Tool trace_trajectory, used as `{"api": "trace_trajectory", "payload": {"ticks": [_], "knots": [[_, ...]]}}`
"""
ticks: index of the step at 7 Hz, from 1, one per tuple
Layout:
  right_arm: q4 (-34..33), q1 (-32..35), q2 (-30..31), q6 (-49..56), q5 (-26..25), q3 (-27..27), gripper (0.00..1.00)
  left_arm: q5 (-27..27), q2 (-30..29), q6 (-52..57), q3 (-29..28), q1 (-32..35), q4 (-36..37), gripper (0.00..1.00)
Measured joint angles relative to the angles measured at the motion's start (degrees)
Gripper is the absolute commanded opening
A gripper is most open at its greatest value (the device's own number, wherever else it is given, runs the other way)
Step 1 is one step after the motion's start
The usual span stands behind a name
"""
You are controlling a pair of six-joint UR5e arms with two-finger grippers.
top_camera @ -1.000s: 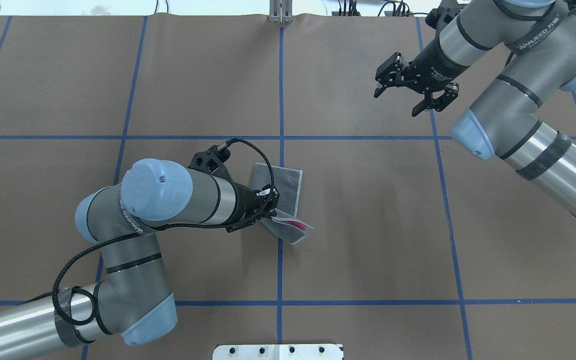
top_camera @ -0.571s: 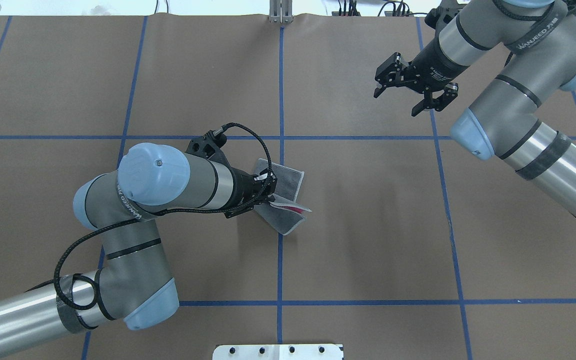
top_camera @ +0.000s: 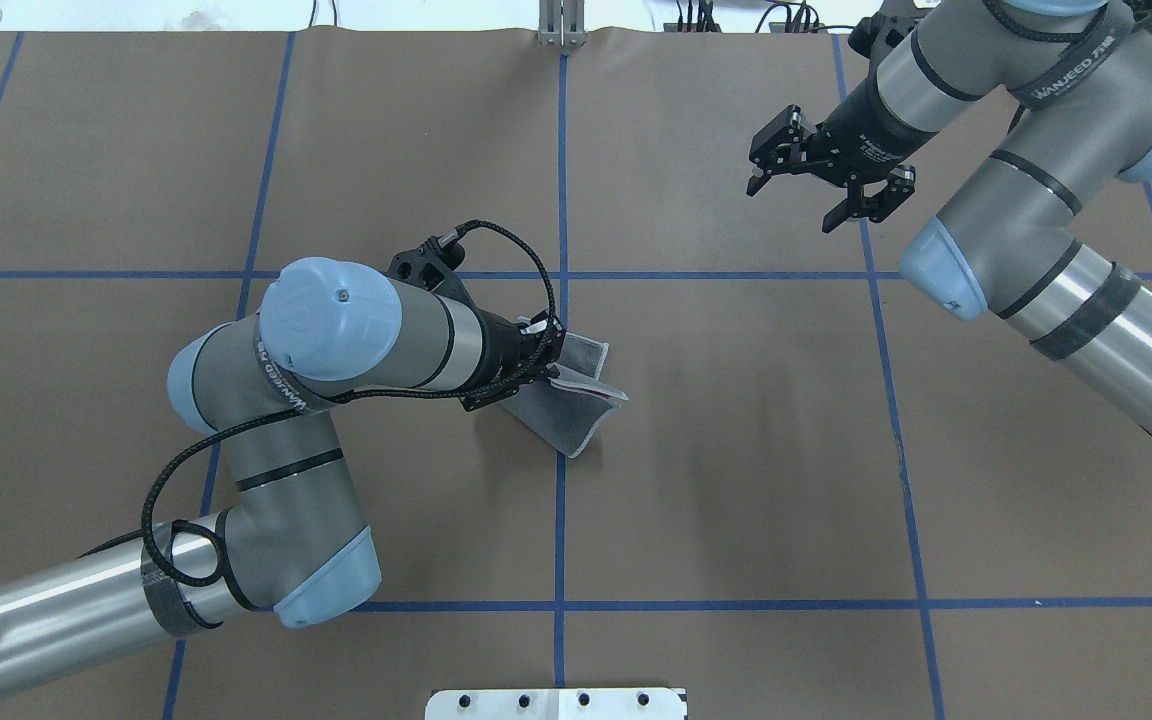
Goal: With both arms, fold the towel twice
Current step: 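Lift the near strip end and fold it over toward the far end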
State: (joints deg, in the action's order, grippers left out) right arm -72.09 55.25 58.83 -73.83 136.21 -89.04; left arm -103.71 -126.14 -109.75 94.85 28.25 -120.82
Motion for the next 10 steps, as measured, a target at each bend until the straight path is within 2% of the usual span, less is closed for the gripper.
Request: {"api": "trace_trajectory", "payload": {"ticks": [3,9,10], "knots": [[0.01,-0.02,0.05,0.0,-0.07,0.03,1.0,0.06,-1.2,-2.72,-5.2,1.88,-4.45,0.0],[0.02,-0.05,0.04,0.09,-0.15,0.62,1.0,0.06,-2.24,-3.15,-10.06,2.69,-7.09,0.0],[0.02,-0.05,0.0,0.09,-0.16,0.67,1.0,0.08,-2.7,-3.68,-10.99,2.83,-7.49,0.12]]}}
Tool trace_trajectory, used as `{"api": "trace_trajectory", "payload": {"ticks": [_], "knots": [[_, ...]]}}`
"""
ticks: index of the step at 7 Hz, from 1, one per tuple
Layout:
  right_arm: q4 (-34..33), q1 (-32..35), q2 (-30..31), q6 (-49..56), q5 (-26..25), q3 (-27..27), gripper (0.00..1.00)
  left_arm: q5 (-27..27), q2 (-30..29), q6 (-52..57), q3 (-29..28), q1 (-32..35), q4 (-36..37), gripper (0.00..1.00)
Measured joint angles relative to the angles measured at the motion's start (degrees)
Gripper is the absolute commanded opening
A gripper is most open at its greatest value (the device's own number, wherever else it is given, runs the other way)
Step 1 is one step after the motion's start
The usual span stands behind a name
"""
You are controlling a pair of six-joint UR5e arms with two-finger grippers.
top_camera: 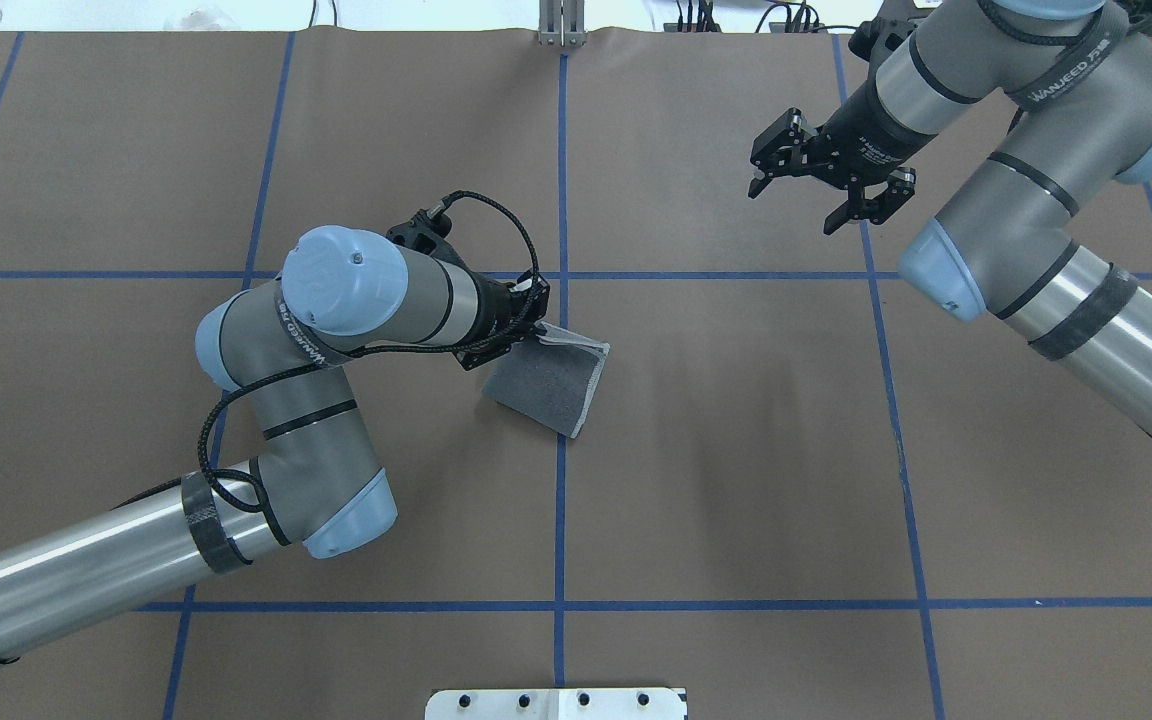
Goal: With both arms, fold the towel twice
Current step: 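Lift the near strip end and fold it over toward the far end, then release the towel with the left gripper and raise it away while the right arm approaches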
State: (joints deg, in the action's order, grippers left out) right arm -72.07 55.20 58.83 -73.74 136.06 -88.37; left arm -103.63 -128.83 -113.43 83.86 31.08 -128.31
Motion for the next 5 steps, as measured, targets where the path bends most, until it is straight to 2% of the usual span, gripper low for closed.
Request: {"api": "trace_trajectory", "payload": {"ticks": [1,2,3,5], "knots": [[0.0,0.0,-0.02,0.0,0.0,0.02,1.0,0.01,-0.84,-1.09,-1.19,0.29,-0.13,0.36],[0.0,0.0,-0.03,0.0,0.0,0.06,1.0,0.03,-2.3,-3.27,-3.05,0.79,-0.17,0.83],[0.0,0.0,-0.06,0.0,0.0,0.09,1.0,0.13,-3.69,-5.73,-5.03,1.32,-0.18,1.0],[0.0,-0.06,-0.09,0.02,-0.04,0.2,1.0,0.33,-4.65,-7.13,-7.43,2.02,-0.25,1.0]]}}
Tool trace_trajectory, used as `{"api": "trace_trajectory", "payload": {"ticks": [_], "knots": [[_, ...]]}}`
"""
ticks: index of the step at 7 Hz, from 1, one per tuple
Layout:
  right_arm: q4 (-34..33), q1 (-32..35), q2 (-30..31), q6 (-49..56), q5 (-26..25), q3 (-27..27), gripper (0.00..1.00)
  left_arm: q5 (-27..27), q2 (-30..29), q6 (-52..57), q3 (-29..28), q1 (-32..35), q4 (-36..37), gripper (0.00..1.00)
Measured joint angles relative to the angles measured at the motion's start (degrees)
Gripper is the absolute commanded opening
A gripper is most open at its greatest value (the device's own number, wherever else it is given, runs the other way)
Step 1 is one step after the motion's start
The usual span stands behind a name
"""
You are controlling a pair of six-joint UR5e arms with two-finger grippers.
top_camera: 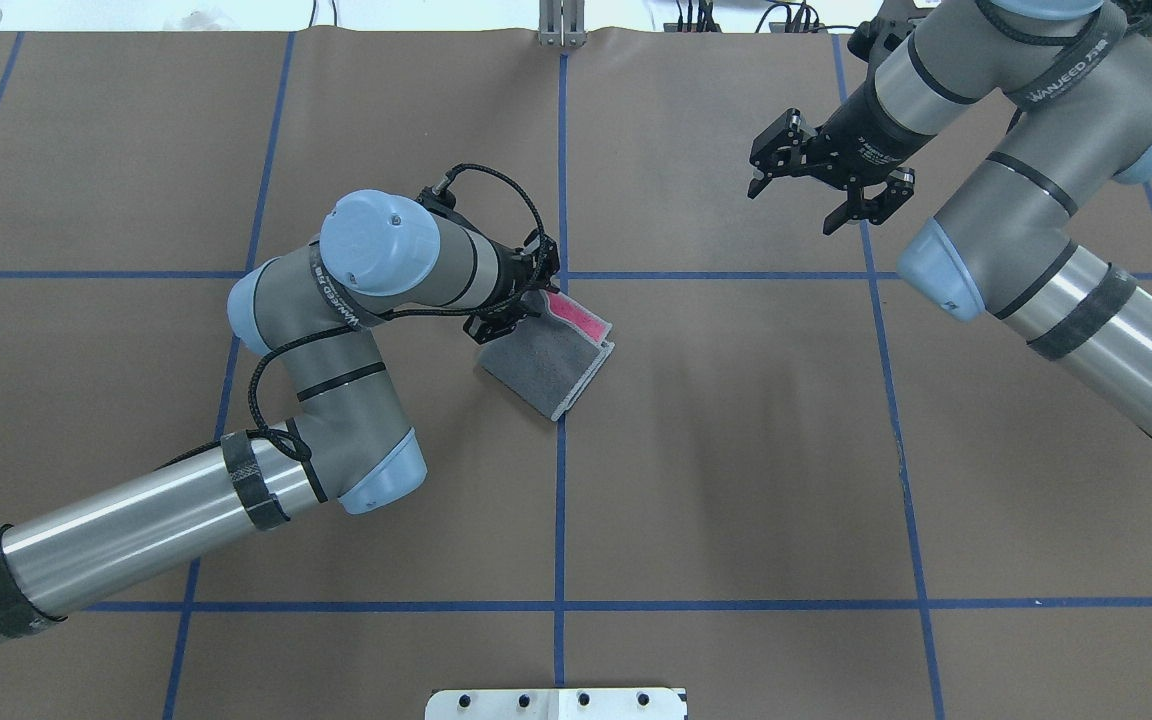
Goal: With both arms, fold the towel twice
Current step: 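Release the towel with the left gripper and raise it away while the right arm approaches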
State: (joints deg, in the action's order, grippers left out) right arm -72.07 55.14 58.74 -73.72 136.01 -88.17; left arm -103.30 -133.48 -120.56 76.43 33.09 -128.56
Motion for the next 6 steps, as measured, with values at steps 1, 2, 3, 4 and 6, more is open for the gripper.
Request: {"api": "trace_trajectory", "payload": {"ticks": [1,2,3,4,6], "knots": [[0.0,-0.01,-0.11,0.04,0.0,0.17,1.0,0.0,-0.07,-0.13,-0.39,0.54,-0.02,1.0],[0.0,-0.02,-0.26,0.06,-0.02,0.4,1.0,-0.03,-0.09,-0.16,-0.52,1.06,-0.07,1.0],[0.0,-0.03,-0.39,0.07,-0.04,0.62,1.0,-0.05,-0.14,-0.15,-0.55,1.36,-0.19,1.0],[0.0,-0.03,-0.43,0.07,-0.03,0.74,1.0,-0.07,-0.26,-0.18,-0.57,1.5,-0.31,1.0],[0.06,-0.28,-1.0,-0.06,0.19,0.58,0.99,-1.7,-0.6,0.26,-0.58,3.12,-0.25,1.0]]}}
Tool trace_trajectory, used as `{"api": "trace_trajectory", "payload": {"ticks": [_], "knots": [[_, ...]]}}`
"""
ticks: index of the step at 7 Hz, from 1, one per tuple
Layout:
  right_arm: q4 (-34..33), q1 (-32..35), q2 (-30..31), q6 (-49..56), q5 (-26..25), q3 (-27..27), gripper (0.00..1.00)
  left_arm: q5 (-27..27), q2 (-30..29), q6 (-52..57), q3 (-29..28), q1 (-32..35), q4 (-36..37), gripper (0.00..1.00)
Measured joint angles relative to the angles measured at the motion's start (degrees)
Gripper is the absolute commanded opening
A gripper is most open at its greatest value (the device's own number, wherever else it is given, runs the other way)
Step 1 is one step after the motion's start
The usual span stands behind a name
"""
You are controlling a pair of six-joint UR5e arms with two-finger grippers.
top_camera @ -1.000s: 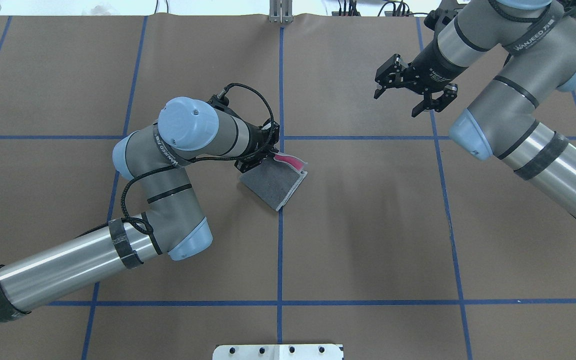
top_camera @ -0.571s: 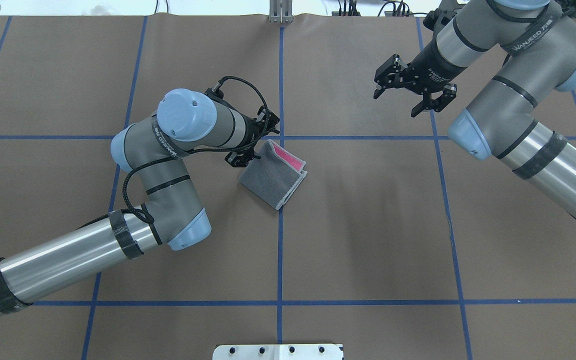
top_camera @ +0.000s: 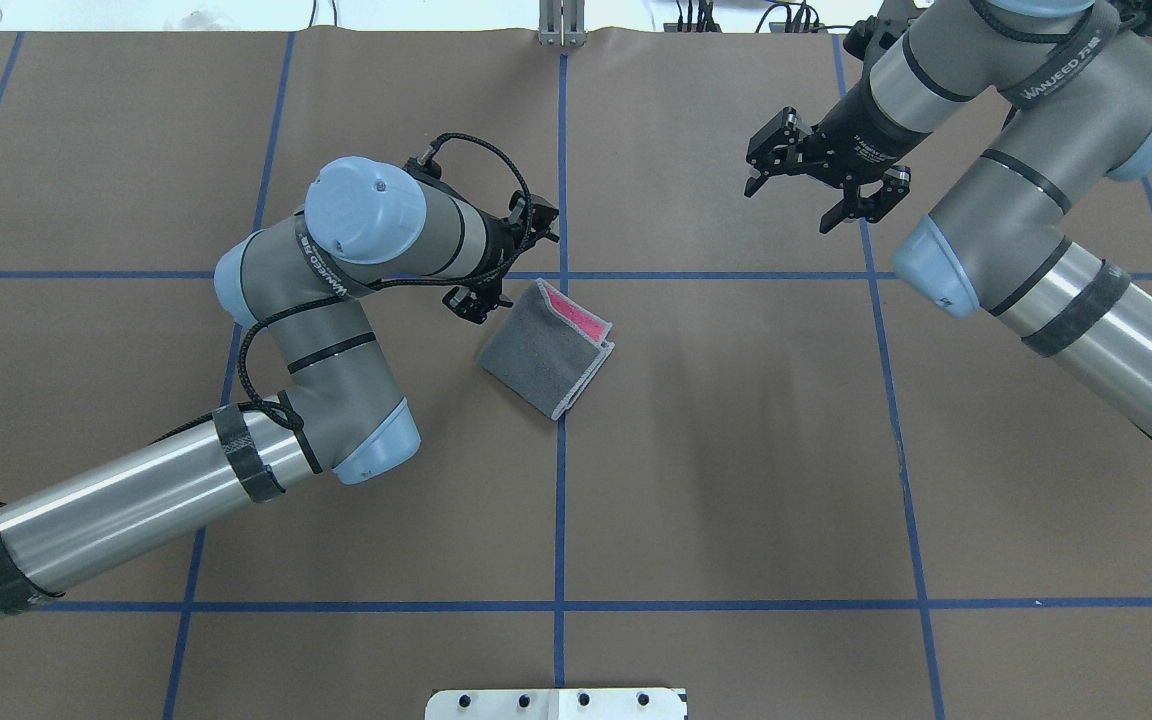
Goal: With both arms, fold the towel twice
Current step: 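Release the towel with the left gripper and raise it away while the right arm approaches, then lower the right gripper onto the folded towel edge and grasp it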
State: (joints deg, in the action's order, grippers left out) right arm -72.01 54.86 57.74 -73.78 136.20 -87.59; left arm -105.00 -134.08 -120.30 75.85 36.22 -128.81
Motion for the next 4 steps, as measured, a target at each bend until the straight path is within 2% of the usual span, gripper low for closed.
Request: {"api": "trace_trajectory", "payload": {"ticks": [3,4], "knots": [[0.03,-4.2,-4.52,-0.8,-0.9,-0.02,0.98,-12.63,1.98,5.1,0.25,8.0,0.3,1.0],[0.43,-6.25,-6.22,-1.08,-3.09,0.17,0.93,-16.63,4.23,7.66,0.69,10.61,-0.04,1.0]]}}
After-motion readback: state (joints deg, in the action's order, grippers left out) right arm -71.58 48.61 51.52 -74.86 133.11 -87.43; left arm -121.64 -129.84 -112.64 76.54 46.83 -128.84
